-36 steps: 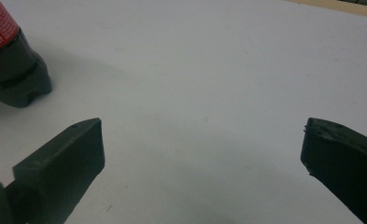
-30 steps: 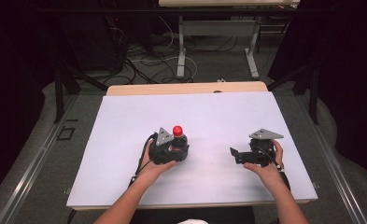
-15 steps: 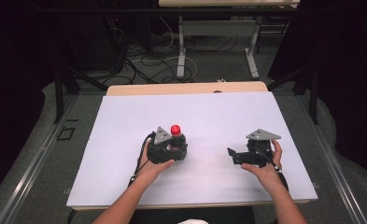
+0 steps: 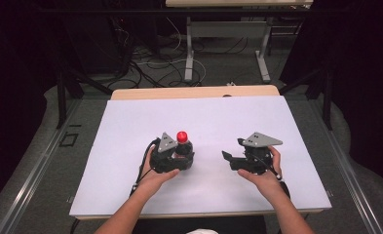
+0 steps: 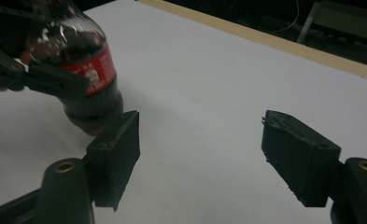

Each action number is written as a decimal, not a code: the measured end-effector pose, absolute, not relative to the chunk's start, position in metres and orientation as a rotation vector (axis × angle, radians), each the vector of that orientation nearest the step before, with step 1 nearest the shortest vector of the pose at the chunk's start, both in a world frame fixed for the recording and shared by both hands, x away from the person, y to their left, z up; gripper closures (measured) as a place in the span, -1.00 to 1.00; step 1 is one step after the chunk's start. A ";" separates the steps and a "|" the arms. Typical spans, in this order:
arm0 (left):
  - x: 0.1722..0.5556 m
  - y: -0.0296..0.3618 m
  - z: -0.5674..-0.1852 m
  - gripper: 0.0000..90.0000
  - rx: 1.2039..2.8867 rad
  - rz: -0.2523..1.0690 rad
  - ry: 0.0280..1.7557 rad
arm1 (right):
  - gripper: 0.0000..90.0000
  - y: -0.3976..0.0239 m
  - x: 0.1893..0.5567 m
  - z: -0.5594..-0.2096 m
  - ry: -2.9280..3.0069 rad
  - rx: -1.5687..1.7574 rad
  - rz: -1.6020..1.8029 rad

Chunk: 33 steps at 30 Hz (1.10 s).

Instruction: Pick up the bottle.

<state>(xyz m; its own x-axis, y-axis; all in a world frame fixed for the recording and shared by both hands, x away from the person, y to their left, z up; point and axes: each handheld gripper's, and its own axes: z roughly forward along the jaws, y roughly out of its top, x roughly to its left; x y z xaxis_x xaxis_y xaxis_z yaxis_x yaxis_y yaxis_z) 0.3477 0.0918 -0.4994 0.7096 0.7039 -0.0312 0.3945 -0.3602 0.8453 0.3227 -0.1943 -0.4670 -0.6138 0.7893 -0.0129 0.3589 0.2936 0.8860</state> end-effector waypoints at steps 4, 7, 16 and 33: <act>0.345 0.092 -0.498 -0.33 1.994 0.423 0.836 | -0.25 -0.180 0.323 -0.458 2.134 0.976 1.308; 0.344 0.092 -0.497 -0.33 1.998 0.423 0.832 | -0.22 -0.171 0.324 -0.450 2.157 0.934 1.317; 0.337 0.088 -0.498 -0.33 2.015 0.405 0.813 | -0.10 -0.146 0.326 -0.435 2.221 0.866 1.368; 0.330 0.075 -0.503 -0.33 2.049 0.382 0.767 | 0.08 -0.119 0.323 -0.426 2.293 0.839 1.400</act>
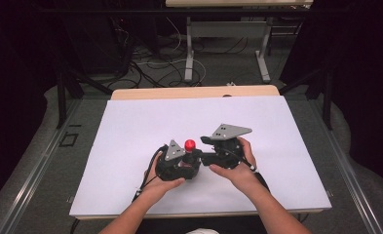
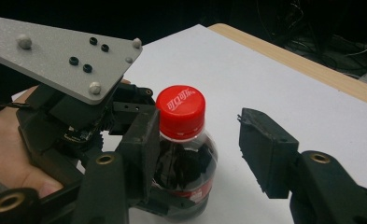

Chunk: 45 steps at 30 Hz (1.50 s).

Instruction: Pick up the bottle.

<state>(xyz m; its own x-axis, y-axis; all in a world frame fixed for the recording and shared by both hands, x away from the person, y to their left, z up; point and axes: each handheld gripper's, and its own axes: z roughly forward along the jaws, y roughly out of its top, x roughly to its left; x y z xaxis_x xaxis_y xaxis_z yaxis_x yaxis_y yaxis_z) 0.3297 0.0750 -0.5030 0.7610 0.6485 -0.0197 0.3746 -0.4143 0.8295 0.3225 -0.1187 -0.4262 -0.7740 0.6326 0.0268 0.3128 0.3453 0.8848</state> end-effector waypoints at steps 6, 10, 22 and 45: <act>0.327 0.071 -0.503 -0.33 2.047 0.379 0.757 | 0.14 -0.109 0.322 -0.430 2.290 0.831 1.400; 0.324 0.068 -0.503 -0.33 2.043 0.369 0.753 | 0.20 -0.105 0.323 -0.431 2.287 0.851 1.400; 0.322 0.065 -0.503 -0.33 2.050 0.356 0.740 | 0.33 -0.101 0.323 -0.429 2.268 0.850 1.387; 0.317 0.062 -0.499 -0.33 2.062 0.304 0.653 | 0.36 -0.123 0.342 -0.419 2.529 0.490 1.475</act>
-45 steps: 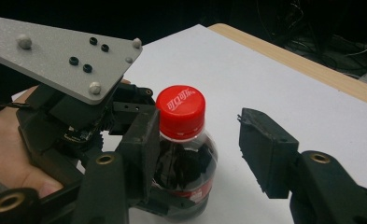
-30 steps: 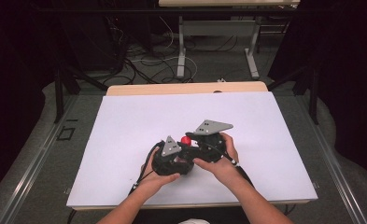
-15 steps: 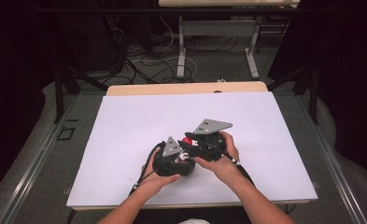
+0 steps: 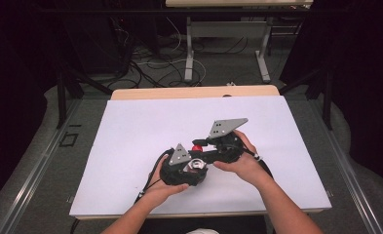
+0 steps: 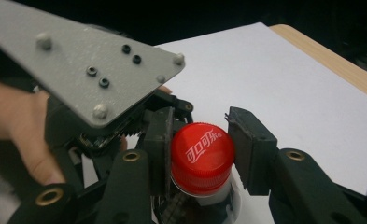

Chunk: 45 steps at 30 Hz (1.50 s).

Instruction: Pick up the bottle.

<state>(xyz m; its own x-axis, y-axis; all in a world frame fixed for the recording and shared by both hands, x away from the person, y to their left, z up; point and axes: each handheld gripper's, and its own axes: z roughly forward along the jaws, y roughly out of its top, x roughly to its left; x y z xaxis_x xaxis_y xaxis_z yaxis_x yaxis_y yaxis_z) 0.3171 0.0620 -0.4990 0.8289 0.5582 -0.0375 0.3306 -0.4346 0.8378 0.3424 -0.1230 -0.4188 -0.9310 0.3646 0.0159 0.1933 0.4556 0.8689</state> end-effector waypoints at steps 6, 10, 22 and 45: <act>0.319 0.064 -0.498 -0.33 2.071 0.321 0.683 | 0.15 -0.119 0.334 -0.418 2.439 0.530 1.437; 0.322 0.067 -0.499 -0.33 2.046 0.326 0.726 | 0.06 -0.113 0.324 -0.419 2.349 0.637 1.428; 0.323 0.068 -0.499 -0.33 2.042 0.335 0.749 | 0.33 -0.103 0.313 -0.427 2.185 0.751 1.412; 0.322 0.070 -0.496 -0.33 2.037 0.322 0.713 | 0.23 -0.123 0.351 -0.412 2.511 0.552 1.508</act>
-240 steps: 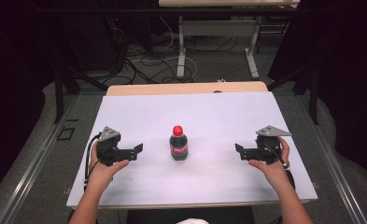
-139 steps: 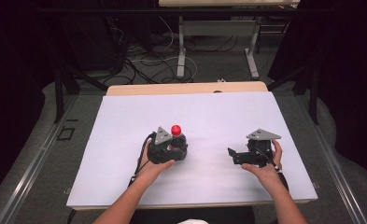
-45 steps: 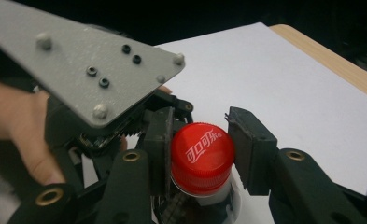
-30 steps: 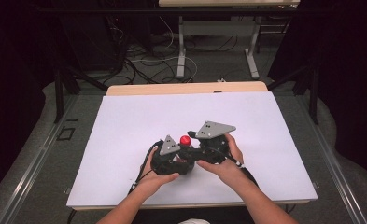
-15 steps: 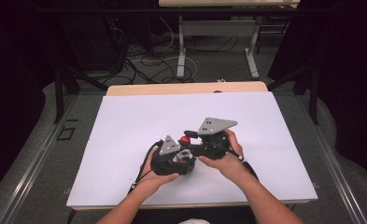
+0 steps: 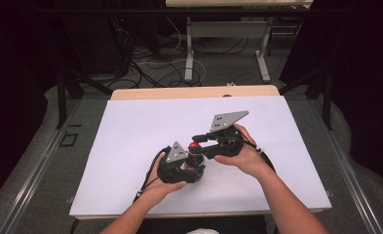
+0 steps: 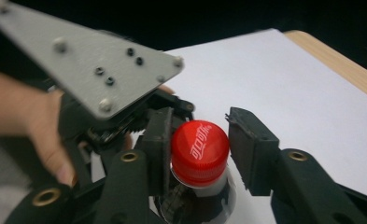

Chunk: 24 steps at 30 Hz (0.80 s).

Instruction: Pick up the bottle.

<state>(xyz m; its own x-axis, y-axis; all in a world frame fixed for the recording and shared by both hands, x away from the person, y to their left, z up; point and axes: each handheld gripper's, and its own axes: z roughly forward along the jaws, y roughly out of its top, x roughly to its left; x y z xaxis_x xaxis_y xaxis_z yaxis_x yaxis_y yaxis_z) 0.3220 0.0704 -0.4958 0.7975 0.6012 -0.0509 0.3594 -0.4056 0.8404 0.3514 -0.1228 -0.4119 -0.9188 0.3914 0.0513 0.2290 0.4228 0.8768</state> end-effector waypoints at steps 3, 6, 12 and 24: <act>0.322 0.072 -0.495 -0.33 2.038 0.329 0.729 | 0.19 -0.116 0.337 -0.412 2.401 0.717 1.470; 0.322 0.072 -0.495 -0.33 2.032 0.333 0.734 | 0.19 -0.110 0.327 -0.414 2.305 0.808 1.451; 0.322 0.071 -0.496 -0.33 2.026 0.341 0.740 | 0.20 -0.102 0.323 -0.420 2.234 0.852 1.438; 0.322 0.072 -0.495 -0.33 2.039 0.336 0.739 | 0.34 -0.111 0.331 -0.424 2.303 0.758 1.496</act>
<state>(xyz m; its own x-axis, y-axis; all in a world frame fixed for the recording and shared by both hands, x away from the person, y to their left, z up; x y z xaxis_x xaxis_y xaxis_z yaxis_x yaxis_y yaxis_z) 0.3224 0.0718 -0.4951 0.7830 0.6202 -0.0479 0.3717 -0.4047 0.8355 0.3307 -0.1110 -0.4239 -0.8190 0.5724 0.0403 0.2695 0.3216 0.9077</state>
